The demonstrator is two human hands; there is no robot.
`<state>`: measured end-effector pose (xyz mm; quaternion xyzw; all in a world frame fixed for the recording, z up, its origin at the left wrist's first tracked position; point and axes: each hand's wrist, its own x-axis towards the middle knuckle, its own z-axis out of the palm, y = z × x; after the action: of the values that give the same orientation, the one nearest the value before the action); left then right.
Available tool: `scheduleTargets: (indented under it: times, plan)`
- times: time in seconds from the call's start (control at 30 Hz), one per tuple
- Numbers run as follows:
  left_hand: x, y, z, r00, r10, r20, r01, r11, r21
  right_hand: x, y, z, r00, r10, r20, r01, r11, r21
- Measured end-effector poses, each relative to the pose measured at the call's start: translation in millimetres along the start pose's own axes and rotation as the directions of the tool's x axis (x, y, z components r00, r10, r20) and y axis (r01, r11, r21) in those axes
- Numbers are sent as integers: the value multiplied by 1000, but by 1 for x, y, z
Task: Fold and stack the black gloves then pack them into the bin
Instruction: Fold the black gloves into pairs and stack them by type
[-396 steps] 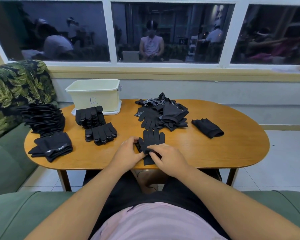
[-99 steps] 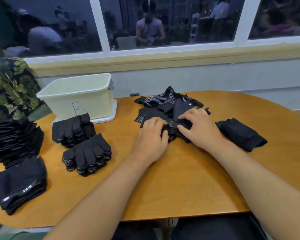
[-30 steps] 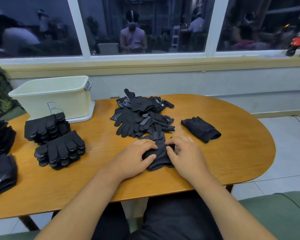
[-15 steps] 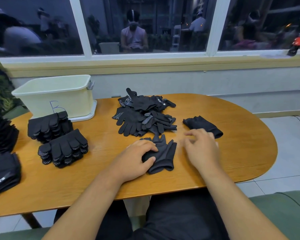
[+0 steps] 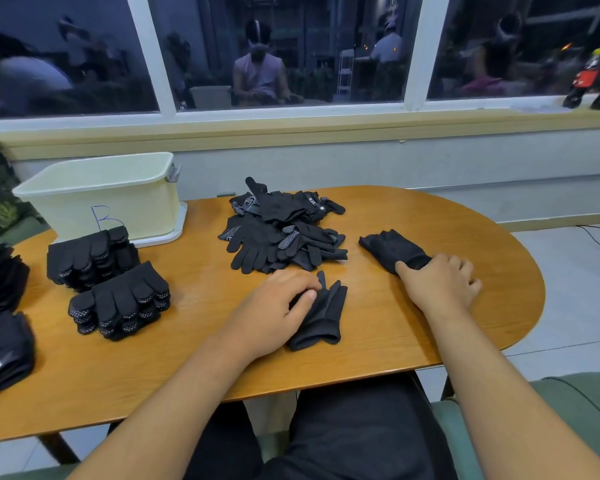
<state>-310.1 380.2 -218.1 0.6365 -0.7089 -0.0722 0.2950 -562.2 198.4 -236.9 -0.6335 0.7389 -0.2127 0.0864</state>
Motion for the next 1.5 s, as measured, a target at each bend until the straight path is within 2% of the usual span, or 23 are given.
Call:
scheduleTargets:
  times: [0.07,0.13,0.23,0.33,0.43,0.5,0.6,0.67,0.77,0.8,0.87,1.03,1.1,1.17,1.37,1.5]
  plan:
    - [9,10,2,994,-44,98,42,999,21,2,1,1,1000,7,30,-7,1000,-11]
    - [15,15,9,972,-83,219,69,995,74,1,1,-2,999,-14,29,12,999,48]
    - [14,11,22,936,-84,341,17,980,196,-7,3,-10,995,-96,24,85,956,282]
    - [11,10,25,912,-109,395,4,966,259,-17,7,-19,982,-188,30,133,790,598]
    - [7,13,23,900,-118,420,-5,960,281,-20,7,-22,970,-239,-30,177,621,764]
    - [3,15,20,897,-115,427,-12,959,283,-21,5,-23,970,-242,-18,138,488,862]
    - [-8,17,16,902,-96,421,-22,963,267,-25,-2,-26,963,-267,27,69,345,936]
    - [-13,15,15,932,-72,356,2,981,193,-26,-11,-31,955,-294,45,39,272,962]
    - [-17,9,10,994,-84,76,92,990,-106,-23,-30,-44,928,-372,31,49,204,978]
    - [-18,4,7,992,-119,-26,112,975,-191,-23,-38,-48,914,-406,28,57,196,979]
    - [-20,-9,-3,967,-190,-169,144,957,-253,-24,-54,-55,875,-483,33,69,191,979]
    - [-40,-40,-22,868,-368,-333,282,918,-280,-34,-91,-58,741,-671,33,176,241,954]
    - [-47,-45,-23,831,-456,-319,356,876,-325,-40,-102,-55,706,-706,52,196,266,944]
    - [-49,-46,-22,829,-493,-264,405,855,-326,-47,-110,-51,672,-738,58,237,288,928]
    - [-45,-47,-15,897,-410,-166,385,908,-166,-65,-116,-43,579,-811,80,301,304,904]
    - [-45,-49,-14,910,-379,-171,356,922,-152,-68,-109,-39,535,-838,103,331,320,888]
